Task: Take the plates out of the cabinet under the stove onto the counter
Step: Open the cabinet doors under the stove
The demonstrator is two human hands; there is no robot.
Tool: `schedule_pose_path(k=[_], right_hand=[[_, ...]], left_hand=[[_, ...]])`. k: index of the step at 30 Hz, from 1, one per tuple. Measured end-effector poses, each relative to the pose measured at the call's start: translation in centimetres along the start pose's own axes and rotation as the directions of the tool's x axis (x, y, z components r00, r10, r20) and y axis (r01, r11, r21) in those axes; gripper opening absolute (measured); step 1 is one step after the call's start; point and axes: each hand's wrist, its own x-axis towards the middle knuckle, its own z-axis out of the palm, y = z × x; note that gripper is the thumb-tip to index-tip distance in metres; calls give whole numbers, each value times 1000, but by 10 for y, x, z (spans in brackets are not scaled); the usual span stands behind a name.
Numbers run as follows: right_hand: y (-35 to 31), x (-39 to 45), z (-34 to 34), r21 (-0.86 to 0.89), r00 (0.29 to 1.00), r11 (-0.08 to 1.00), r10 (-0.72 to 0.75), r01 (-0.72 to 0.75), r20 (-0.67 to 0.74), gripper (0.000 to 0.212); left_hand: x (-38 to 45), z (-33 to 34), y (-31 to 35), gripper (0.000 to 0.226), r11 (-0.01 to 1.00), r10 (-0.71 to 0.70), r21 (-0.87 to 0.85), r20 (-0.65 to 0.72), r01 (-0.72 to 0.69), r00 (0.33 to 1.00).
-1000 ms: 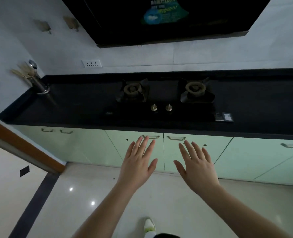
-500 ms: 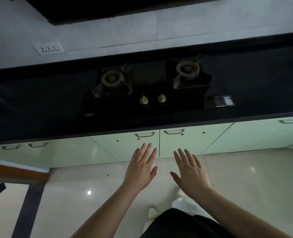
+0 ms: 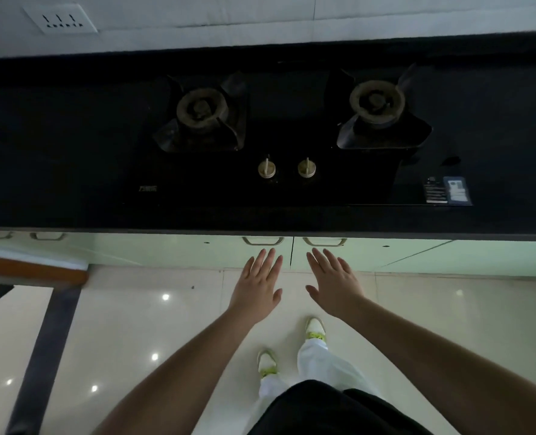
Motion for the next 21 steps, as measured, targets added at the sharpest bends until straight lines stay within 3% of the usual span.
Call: schedule_pose_path(k=[10, 15, 21], right_hand=[[13, 53, -8, 82, 998, 996, 27, -31, 49, 72], [8, 57, -5, 252, 991, 960, 111, -125, 72, 59], [8, 48, -1, 16, 988, 998, 56, -59, 147, 59]], left_hand=[[40, 13, 2, 71, 999, -39, -20, 71, 41, 997], [53, 11, -2, 72, 993, -49, -106, 79, 58, 996], [62, -10, -21, 70, 944, -34, -325, 65, 54, 997]])
